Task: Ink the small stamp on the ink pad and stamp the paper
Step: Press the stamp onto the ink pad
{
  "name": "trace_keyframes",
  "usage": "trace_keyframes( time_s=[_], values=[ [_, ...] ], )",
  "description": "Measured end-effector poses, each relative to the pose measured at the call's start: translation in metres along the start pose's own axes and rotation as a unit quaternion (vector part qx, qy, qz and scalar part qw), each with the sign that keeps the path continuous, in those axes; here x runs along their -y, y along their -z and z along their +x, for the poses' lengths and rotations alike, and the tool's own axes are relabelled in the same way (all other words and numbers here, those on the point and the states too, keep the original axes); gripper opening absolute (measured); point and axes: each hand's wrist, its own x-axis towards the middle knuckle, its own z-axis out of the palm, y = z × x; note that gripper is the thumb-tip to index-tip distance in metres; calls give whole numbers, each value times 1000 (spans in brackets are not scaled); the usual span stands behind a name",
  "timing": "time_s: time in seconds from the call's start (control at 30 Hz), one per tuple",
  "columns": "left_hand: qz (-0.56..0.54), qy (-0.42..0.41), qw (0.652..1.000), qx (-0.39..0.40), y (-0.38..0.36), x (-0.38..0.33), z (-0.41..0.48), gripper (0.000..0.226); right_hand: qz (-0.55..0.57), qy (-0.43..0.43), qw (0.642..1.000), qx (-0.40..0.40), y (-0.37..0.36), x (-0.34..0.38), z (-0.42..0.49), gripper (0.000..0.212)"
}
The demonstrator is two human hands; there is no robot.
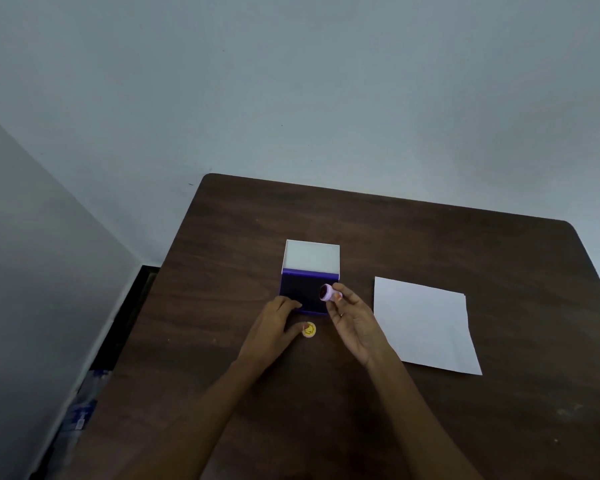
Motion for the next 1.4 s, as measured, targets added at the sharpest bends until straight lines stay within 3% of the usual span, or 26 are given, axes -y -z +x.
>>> trace_keyframes(
  time_s=[0.17,0.27,0.4,0.57,0.73,0.9,1.17,1.4],
  values=[
    [-23,19,999,-39,7,6,4,33,-53,22,997,-55,-7,-3,11,13],
    [-29,21,998,-46,12,12,7,31,-169,67,978,-100,-13,-5,16,9],
    [-32,14,997,-63,19,20,12,27,-339,121,920,-156,-23,-8,25,21],
    [-48,21,997,-57,24,32,19,26,-517,184,829,-107,-36,-15,32,22],
    [-7,23,1000,9,26,47,29,63,-638,199,741,-66,-50,-25,43,19],
    [18,8,999,39,28,55,43,79,-716,192,670,-32,-65,-28,55,19],
    [89,-40,991,92,31,66,55,81,-784,141,604,-31,-80,-30,62,20],
    [77,-33,993,85,29,71,58,78,-856,135,499,2,-83,-37,61,29]
  ],
)
